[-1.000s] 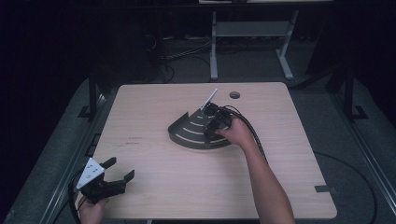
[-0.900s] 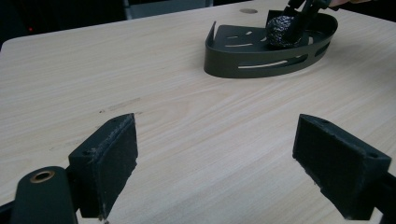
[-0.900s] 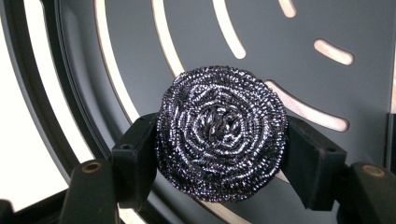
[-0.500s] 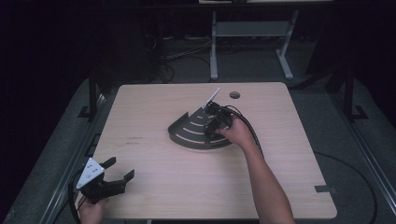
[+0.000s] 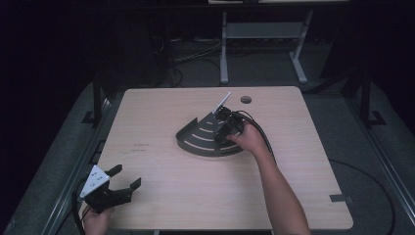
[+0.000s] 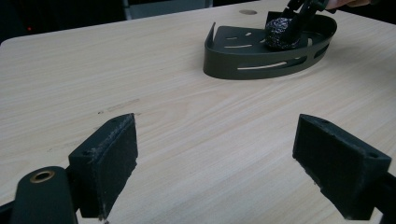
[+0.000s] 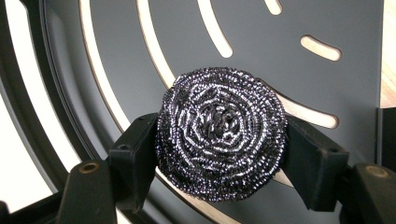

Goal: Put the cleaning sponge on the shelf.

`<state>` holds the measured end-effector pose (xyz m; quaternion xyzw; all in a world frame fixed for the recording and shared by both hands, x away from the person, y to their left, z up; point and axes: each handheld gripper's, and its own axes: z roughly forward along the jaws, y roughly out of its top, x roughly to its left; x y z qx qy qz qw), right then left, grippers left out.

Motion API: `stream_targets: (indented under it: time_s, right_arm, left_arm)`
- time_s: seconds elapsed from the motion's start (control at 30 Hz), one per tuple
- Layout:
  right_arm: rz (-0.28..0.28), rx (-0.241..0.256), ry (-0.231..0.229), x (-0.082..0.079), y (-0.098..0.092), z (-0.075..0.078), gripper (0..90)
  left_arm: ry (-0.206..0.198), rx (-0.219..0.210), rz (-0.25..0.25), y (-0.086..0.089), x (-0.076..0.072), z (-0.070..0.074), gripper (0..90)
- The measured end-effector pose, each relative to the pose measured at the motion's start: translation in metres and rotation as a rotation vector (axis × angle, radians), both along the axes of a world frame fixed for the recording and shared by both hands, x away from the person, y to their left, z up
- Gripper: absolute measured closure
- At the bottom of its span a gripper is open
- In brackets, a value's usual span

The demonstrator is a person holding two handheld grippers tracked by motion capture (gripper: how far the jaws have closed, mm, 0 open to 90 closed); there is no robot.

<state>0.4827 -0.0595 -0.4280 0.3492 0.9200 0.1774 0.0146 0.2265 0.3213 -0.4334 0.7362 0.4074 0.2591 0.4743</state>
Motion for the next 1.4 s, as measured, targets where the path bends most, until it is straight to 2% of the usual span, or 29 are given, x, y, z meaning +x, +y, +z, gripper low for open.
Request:
stream_targets:
  time_s: [0.4, 0.57, 1.07, 1.4]
  right_arm:
    - [0.000, 0.003, 0.004, 0.000, 0.000, -0.001, 30.2]
    - [-0.003, 0.008, 0.003, 0.000, 0.001, 0.001, 24.9]
    - [-0.013, 0.028, -0.009, -0.004, -0.005, 0.012, 19.6]
    - [-0.003, 0.043, -0.044, -0.013, -0.006, 0.027, 19.6]
  left_arm:
    - [-0.001, -0.005, 0.004, 0.001, 0.000, 0.000, 13.2]
    - [-0.003, -0.005, -0.001, 0.001, 0.000, 0.000, 13.2]
    - [-0.003, -0.001, -0.002, 0.001, 0.000, 0.000, 13.2]
    - [-0.003, -0.001, -0.005, 0.000, -0.001, 0.000, 13.2]
